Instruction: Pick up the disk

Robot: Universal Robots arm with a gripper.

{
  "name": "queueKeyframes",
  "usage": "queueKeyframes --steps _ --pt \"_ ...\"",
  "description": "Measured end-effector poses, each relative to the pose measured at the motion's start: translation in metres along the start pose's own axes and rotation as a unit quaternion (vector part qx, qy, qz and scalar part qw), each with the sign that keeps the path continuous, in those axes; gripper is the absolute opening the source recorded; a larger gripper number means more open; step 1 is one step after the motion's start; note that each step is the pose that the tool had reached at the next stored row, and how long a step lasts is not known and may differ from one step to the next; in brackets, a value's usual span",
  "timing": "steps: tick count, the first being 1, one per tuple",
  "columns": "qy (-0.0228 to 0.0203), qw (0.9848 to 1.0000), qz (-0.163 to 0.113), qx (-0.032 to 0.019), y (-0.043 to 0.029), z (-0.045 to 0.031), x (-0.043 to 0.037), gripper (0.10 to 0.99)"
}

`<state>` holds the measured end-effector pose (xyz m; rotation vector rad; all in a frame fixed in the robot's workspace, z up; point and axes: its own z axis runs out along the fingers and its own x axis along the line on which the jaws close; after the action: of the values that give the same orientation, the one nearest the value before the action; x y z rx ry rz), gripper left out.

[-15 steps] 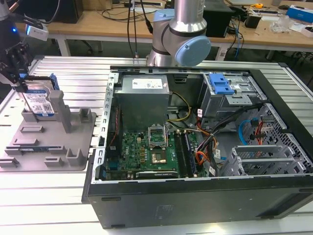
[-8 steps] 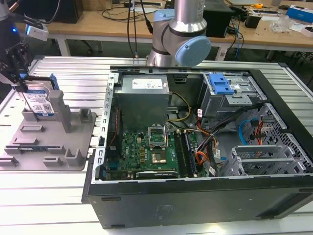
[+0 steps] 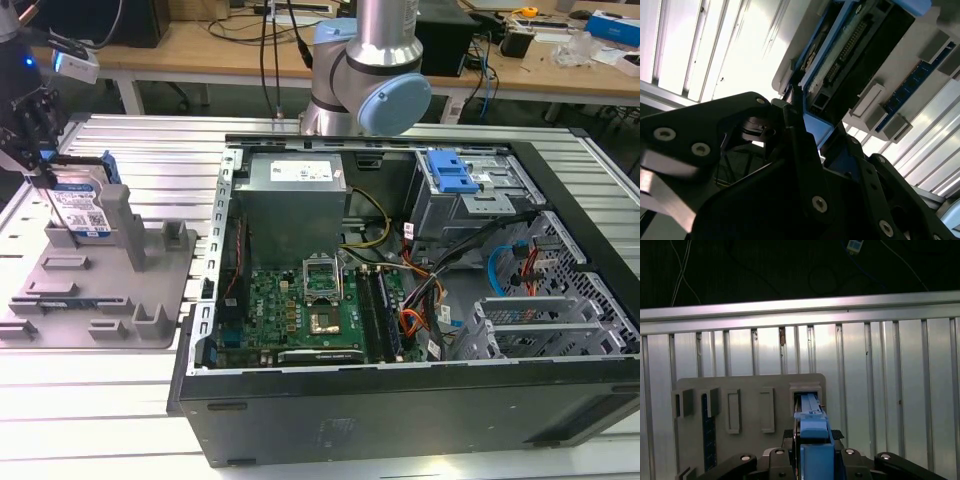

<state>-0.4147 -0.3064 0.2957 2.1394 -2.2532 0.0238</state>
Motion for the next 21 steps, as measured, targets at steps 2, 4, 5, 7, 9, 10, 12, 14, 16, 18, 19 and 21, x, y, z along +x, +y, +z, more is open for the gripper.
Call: queueKeyframes --steps 2,4,5,7,9,10,12,14,16,18,19,21 --pt "0.0 1.0 0.0 0.0 0.0001 -0.0016 0.0001 0.369" --pt "0.0 1.0 0.0 0.0 0.0001 -0.0055 0.0002 0.369" --pt "0.0 1.0 0.0 0.0 0.0001 -0.0075 0.0003 0.369" --pt "0.0 1.0 0.0 0.0 0.0002 -0.013 0.0004 0.369" --pt "0.0 1.0 0.0 -0.0001 0.0003 -0.0242 0.0008 0.369" --pt "0.0 1.0 0.0 0.0 0.0005 -0.0332 0.0012 0.369" --pt "0.0 1.0 0.0 -0.0001 0.0006 -0.0462 0.0016 0.369" --pt "0.0 1.0 0.0 0.0 0.0007 -0.0563 0.002 0.369" --pt "0.0 1.0 0.0 -0.0001 0.0009 -0.0679 0.0024 0.369" --pt "0.0 1.0 0.0 -0.0001 0.0011 -0.0837 0.003 0.369" --pt "0.0 1.0 0.0 0.0 0.0011 -0.0903 0.0032 0.369" --pt "0.0 1.0 0.0 -0.0001 0.0013 -0.1041 0.0037 0.369"
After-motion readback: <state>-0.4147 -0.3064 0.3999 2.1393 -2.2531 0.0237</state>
